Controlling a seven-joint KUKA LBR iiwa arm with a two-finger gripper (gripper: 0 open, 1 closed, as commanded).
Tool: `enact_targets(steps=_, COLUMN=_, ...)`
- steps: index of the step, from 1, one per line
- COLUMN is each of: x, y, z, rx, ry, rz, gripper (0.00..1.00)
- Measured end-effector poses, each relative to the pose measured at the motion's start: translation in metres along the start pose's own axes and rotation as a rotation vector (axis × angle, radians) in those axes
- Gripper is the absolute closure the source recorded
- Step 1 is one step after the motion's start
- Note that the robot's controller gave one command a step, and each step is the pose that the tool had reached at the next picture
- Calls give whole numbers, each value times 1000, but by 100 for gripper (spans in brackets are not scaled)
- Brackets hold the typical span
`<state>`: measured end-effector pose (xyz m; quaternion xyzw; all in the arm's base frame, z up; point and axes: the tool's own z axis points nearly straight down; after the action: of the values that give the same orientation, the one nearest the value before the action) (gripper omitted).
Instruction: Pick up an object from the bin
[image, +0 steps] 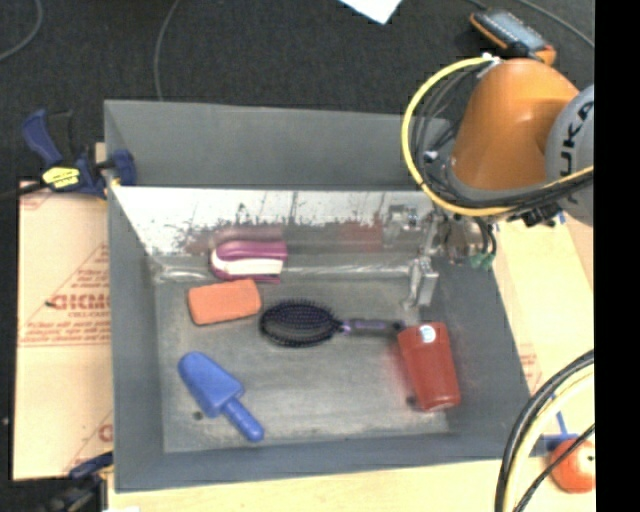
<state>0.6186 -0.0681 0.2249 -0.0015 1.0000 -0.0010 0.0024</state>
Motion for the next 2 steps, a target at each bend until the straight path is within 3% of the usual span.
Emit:
enact_targets(steps=1, x=0, y=0, z=0, rx=0, ry=0, rz=0, gripper=0)
enact_targets(steps=2, x=-14, y=40, z=71, rx=-3, ry=2, rz=45, gripper=0)
